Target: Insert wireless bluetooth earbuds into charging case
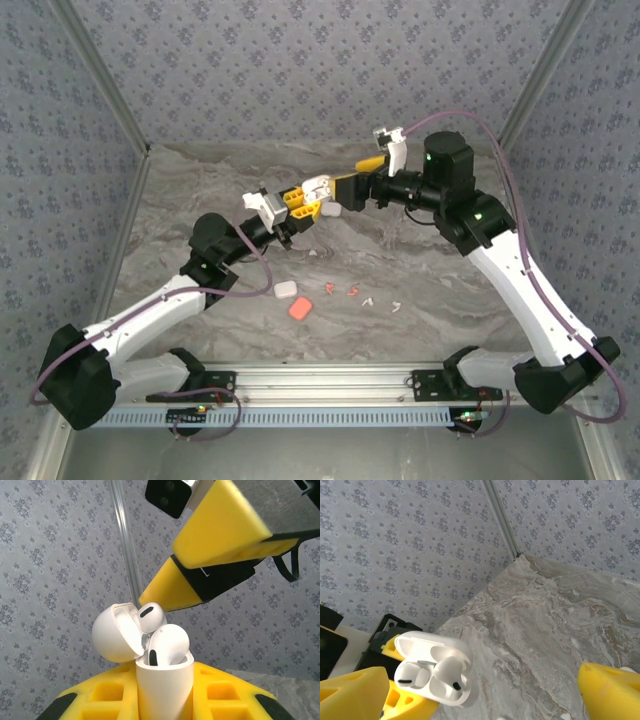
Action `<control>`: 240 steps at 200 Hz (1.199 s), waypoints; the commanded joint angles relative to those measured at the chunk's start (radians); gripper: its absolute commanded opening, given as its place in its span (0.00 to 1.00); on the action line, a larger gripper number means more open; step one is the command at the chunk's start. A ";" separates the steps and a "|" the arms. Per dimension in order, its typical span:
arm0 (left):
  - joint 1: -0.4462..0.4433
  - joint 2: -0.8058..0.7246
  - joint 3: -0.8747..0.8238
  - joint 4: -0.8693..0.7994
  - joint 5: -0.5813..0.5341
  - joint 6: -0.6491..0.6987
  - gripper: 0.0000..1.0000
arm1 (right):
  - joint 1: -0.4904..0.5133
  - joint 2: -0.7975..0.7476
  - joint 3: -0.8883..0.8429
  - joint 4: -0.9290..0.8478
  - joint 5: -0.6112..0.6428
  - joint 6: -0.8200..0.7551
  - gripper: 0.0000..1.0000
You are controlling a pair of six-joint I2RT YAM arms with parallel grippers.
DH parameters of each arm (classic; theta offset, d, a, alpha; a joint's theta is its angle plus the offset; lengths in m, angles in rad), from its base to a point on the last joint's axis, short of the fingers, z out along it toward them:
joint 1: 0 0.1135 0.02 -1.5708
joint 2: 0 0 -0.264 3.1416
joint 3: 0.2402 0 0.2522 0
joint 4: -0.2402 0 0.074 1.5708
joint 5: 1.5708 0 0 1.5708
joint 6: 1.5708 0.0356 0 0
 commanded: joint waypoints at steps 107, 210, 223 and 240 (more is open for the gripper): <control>-0.014 -0.013 0.041 0.017 -0.006 0.022 0.00 | 0.051 0.071 0.080 -0.079 0.156 -0.053 0.95; -0.013 -0.007 0.041 0.022 -0.019 0.018 0.00 | 0.050 0.047 0.058 -0.101 0.153 -0.067 0.93; -0.013 -0.006 0.041 0.022 -0.021 0.016 0.00 | 0.049 0.045 0.057 -0.101 0.142 -0.069 0.93; -0.014 -0.003 0.043 0.023 -0.024 0.015 0.00 | 0.049 0.040 0.055 -0.104 0.139 -0.070 0.93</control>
